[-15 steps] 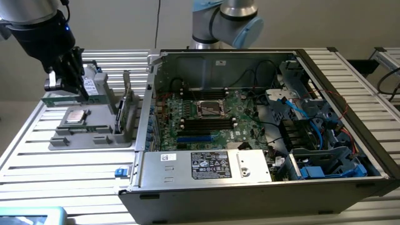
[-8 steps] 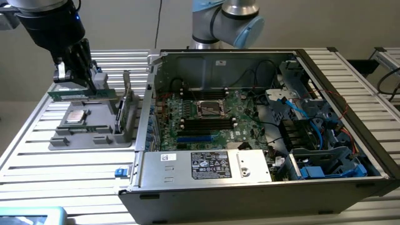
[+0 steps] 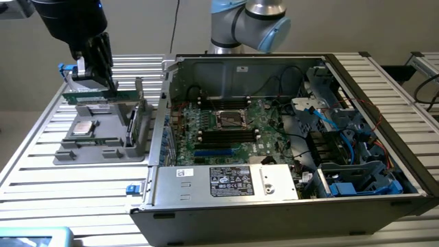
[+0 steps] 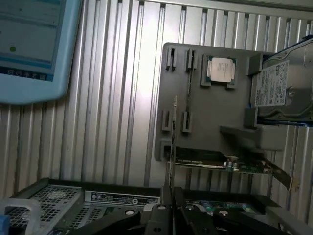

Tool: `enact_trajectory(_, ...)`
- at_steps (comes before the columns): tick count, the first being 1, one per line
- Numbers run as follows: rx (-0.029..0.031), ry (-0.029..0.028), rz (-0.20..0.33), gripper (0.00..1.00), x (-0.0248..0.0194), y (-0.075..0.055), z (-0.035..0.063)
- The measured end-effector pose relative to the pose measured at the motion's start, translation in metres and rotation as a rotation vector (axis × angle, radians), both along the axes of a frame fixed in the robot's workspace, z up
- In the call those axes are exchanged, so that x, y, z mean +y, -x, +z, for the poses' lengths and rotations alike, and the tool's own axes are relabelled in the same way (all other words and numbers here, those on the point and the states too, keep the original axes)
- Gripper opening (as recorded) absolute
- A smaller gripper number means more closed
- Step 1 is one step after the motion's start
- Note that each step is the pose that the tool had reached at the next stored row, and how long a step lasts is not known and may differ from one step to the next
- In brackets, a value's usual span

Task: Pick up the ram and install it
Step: 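Pick up the ram and move it above insertion slot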

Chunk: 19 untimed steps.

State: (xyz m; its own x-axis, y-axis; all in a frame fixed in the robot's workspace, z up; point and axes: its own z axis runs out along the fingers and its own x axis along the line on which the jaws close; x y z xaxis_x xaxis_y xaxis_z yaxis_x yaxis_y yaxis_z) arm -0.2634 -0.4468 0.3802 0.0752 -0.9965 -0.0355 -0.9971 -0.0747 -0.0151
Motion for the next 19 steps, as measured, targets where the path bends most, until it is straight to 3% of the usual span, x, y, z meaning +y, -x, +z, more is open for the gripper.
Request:
enact_trajectory(9,0.0034,-0.0001,0.000,0.14,-0.0022,-0.033,0.0136)
enact_trajectory(19,0.0034,0.0032,0.000,0.14,-0.0022,-0.077,0.0144)
